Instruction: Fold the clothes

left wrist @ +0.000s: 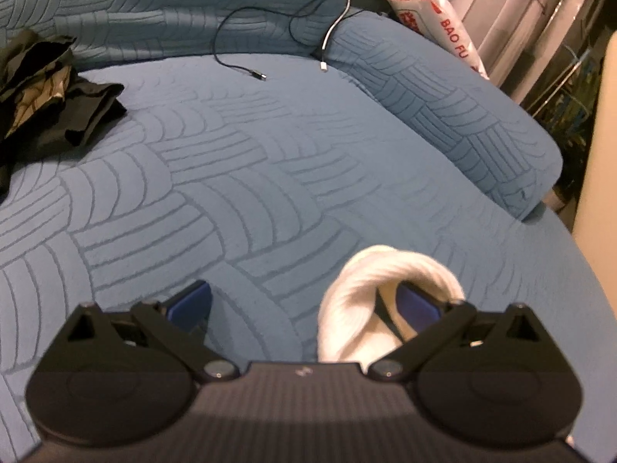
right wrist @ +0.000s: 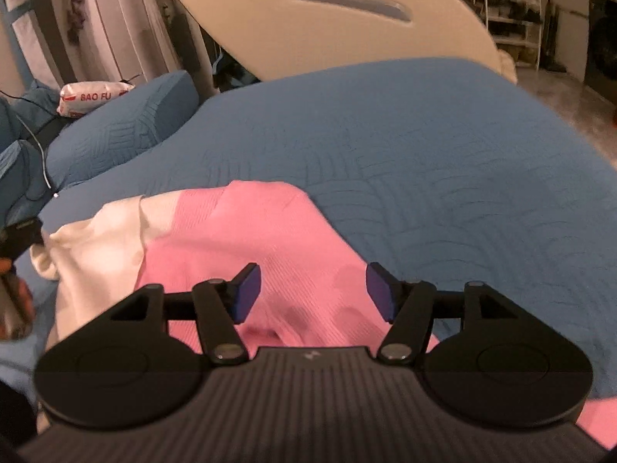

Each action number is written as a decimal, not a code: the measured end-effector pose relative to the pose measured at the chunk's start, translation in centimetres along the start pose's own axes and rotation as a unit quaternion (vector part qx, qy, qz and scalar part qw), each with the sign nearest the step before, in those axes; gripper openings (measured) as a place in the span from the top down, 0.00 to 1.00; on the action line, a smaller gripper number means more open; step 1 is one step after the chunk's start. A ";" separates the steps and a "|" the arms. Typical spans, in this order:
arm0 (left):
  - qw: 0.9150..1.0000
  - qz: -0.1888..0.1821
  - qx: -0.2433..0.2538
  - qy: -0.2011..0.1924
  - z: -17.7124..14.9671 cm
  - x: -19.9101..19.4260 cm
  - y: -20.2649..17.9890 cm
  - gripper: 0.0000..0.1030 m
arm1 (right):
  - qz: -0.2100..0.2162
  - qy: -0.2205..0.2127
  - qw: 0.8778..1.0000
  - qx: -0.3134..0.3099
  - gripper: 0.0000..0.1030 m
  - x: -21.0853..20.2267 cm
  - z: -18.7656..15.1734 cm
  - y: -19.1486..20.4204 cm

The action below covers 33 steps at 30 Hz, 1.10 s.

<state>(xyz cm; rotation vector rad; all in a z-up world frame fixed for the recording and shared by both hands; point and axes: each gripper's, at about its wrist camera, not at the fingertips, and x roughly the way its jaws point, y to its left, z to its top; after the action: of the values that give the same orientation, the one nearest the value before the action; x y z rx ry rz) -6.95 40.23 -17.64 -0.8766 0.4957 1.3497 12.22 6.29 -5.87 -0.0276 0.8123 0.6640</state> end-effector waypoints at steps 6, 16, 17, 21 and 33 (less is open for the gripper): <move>0.999 0.009 0.038 -0.011 -0.6 0.3 -1.5 0.00 | 0.005 0.025 0.997 -0.072 0.38 6.2 3.1 2.2; 0.996 -0.005 0.085 -0.022 -1.2 0.5 -3.8 0.00 | 0.010 0.073 0.995 -0.059 0.32 14.1 5.6 1.1; 0.995 -0.007 0.092 -0.024 -1.2 0.5 -4.0 0.00 | 0.014 0.079 0.994 -0.071 0.34 14.3 5.8 1.6; 0.991 -0.031 0.125 -0.038 -1.6 -0.2 -5.1 0.00 | 0.058 0.117 0.977 -0.166 0.88 14.5 6.9 4.2; 0.921 -0.153 0.343 -0.107 -5.7 -3.1 -10.5 0.00 | -0.349 0.013 0.837 -0.421 0.72 17.9 12.8 5.0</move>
<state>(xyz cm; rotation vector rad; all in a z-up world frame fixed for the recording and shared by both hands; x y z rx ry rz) 3.59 34.05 -16.03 -0.2073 0.5798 0.8705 26.80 23.34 -7.96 -1.0941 0.4206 0.2690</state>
